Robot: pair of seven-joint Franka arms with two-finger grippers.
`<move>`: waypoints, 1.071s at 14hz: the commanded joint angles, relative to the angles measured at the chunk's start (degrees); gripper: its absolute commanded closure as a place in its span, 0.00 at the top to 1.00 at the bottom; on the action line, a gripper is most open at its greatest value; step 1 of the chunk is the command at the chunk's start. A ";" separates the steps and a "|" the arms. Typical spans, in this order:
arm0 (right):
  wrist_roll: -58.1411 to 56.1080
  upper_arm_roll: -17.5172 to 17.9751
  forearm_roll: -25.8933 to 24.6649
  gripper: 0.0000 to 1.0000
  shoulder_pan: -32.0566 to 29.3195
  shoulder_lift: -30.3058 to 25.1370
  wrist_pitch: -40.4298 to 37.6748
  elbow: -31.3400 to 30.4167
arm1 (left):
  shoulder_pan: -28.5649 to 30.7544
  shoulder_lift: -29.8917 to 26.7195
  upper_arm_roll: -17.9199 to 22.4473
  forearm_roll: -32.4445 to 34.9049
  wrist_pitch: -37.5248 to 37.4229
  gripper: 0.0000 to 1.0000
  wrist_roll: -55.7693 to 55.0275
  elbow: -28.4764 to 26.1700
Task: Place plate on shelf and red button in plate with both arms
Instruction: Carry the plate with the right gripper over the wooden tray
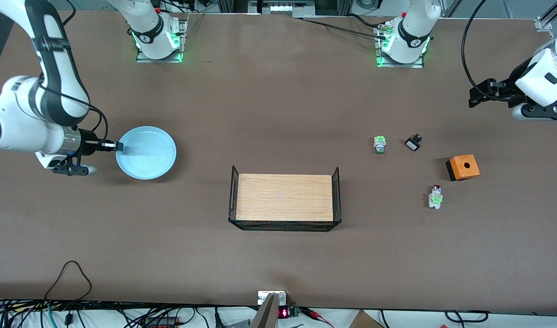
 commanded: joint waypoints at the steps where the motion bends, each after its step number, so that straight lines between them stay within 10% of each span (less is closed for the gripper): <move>1: 7.06 0.51 1.07 0.00 2.81 -3.19 -3.83 2.00 | 0.26 0.84 -0.26 1.36 -0.97 1.00 1.28 1.81; 15: 46.27 0.60 13.55 0.00 18.28 -7.42 -4.73 12.91 | 0.26 0.84 -0.26 1.36 -0.97 1.00 1.28 1.81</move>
